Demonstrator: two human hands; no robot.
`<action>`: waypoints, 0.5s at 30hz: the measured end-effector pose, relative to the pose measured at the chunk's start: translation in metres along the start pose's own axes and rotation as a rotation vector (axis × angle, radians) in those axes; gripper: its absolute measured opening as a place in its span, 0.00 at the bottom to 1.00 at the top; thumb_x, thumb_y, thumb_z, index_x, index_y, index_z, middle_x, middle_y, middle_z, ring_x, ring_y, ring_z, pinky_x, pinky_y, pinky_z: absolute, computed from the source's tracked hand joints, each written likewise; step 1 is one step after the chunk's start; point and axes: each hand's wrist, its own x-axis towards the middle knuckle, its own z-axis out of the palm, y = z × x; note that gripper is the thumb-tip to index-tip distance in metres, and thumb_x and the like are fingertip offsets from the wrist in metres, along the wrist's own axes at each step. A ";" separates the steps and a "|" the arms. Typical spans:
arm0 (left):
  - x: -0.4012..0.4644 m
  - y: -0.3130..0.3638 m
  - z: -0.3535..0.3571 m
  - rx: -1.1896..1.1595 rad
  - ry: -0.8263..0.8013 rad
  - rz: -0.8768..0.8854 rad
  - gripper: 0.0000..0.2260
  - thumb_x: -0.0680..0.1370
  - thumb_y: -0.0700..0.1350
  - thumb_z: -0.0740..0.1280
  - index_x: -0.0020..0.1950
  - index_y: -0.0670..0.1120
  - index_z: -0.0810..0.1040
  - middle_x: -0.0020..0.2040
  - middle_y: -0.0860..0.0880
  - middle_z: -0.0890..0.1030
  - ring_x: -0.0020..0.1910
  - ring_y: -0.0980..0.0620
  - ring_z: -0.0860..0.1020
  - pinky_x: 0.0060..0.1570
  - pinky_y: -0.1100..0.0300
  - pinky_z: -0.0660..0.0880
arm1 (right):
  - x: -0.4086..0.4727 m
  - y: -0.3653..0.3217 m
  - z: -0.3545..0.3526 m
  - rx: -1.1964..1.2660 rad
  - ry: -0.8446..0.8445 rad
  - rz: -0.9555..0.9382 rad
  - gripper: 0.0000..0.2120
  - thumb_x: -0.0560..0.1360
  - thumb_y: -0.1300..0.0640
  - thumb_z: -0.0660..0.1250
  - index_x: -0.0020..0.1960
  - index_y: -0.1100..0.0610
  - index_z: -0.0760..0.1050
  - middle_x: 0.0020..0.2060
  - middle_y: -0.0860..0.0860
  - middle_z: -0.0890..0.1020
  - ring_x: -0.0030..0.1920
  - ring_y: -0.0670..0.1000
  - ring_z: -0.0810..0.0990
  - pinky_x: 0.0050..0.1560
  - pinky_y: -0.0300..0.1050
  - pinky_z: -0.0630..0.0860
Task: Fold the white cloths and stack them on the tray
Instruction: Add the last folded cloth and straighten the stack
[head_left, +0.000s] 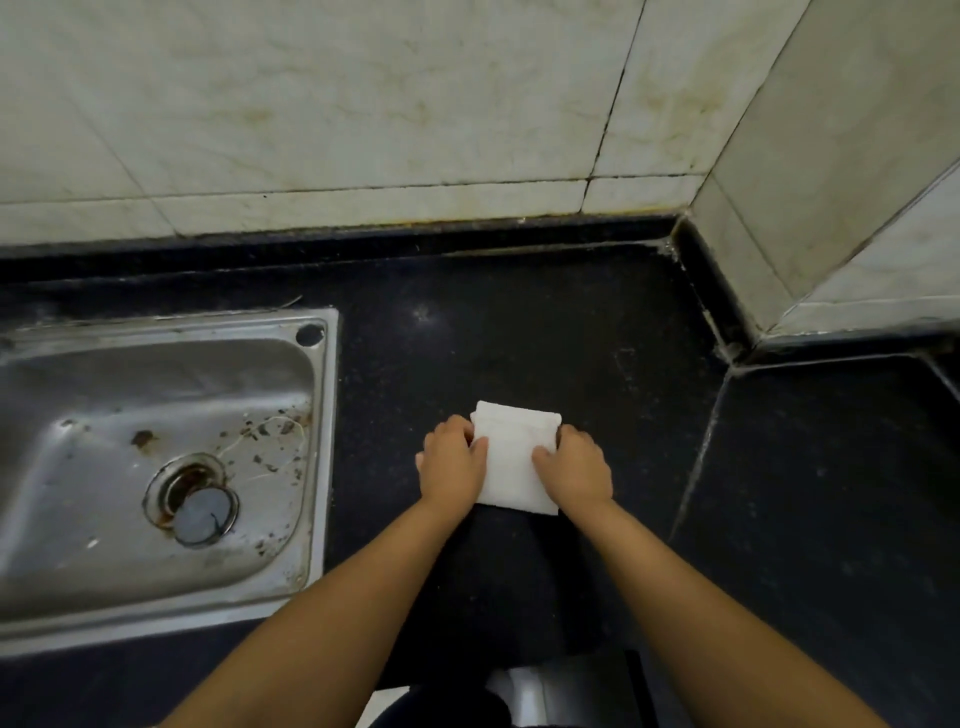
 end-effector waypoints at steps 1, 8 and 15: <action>-0.005 0.001 -0.008 -0.152 -0.022 0.014 0.03 0.79 0.45 0.63 0.48 0.46 0.71 0.43 0.52 0.74 0.47 0.51 0.74 0.45 0.60 0.70 | -0.003 0.001 -0.004 0.160 -0.011 0.001 0.15 0.75 0.56 0.62 0.60 0.61 0.72 0.58 0.57 0.77 0.55 0.55 0.76 0.54 0.51 0.74; -0.033 0.013 -0.061 -0.672 -0.062 0.045 0.06 0.77 0.38 0.65 0.53 0.44 0.72 0.46 0.46 0.80 0.42 0.52 0.78 0.37 0.61 0.75 | -0.030 -0.013 -0.034 1.201 -0.402 0.241 0.10 0.76 0.65 0.64 0.57 0.64 0.74 0.52 0.59 0.81 0.50 0.57 0.80 0.47 0.54 0.78; -0.058 0.024 -0.076 -0.735 -0.300 0.047 0.18 0.77 0.38 0.66 0.66 0.45 0.70 0.57 0.44 0.80 0.54 0.46 0.80 0.53 0.49 0.78 | -0.085 0.009 -0.051 1.363 -0.367 0.352 0.14 0.73 0.65 0.67 0.59 0.62 0.74 0.53 0.60 0.81 0.51 0.59 0.81 0.42 0.55 0.78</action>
